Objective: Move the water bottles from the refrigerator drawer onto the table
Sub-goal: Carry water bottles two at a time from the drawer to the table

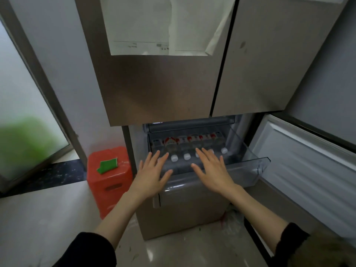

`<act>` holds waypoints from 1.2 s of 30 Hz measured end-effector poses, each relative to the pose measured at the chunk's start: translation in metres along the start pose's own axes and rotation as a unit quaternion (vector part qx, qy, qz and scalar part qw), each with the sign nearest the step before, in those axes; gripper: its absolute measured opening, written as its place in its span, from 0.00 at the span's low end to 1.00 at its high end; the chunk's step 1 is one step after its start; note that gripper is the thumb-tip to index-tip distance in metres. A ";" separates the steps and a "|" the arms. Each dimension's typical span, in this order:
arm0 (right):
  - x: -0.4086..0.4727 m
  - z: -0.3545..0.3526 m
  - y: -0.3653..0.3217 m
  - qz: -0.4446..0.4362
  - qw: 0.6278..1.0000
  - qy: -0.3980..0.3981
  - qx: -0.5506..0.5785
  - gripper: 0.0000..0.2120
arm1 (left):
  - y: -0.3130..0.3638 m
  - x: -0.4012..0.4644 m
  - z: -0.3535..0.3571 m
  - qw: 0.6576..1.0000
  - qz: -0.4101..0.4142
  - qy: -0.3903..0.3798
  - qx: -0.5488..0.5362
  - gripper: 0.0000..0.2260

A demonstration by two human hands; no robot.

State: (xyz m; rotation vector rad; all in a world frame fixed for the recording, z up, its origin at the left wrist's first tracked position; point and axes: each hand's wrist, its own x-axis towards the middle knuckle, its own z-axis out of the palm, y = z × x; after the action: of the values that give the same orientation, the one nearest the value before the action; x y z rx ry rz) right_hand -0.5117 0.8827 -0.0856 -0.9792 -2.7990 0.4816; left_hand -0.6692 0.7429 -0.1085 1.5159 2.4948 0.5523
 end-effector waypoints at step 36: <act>0.223 0.139 0.045 0.218 0.873 -0.328 0.288 0.17 | -0.031 0.178 0.112 0.840 -0.443 0.049 -0.311 0.12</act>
State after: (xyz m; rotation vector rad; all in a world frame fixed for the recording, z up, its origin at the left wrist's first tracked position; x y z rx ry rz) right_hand -0.6914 1.0201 -0.2263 -1.4825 -2.5659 1.8932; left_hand -0.7410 0.9123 -0.2152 0.0561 2.3546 1.0841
